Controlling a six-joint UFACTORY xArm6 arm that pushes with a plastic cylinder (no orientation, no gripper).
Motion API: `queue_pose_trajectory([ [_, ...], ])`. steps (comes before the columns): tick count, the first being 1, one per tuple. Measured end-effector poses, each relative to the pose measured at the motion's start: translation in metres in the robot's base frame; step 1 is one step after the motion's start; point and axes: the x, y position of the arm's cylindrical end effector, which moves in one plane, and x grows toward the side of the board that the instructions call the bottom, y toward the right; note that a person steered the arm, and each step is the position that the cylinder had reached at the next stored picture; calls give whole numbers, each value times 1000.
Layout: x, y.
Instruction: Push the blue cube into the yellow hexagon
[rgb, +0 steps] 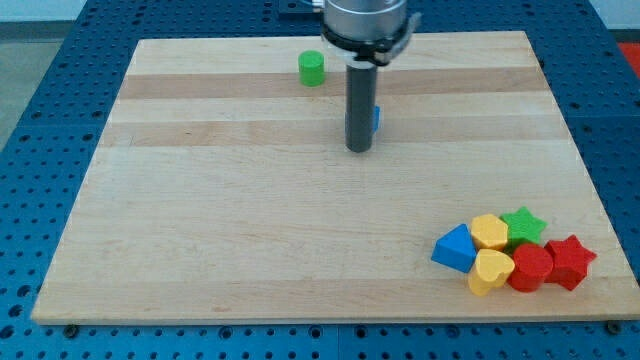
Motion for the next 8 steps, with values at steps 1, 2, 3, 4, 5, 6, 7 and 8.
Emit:
queue_pose_trajectory([
  [1,0,1],
  [2,-2,-31],
  [3,-8,-74],
  [4,-27,-90],
  [5,-89,-75],
  [6,-103,-71],
  [7,-96,-59],
  [8,-79,-29],
])
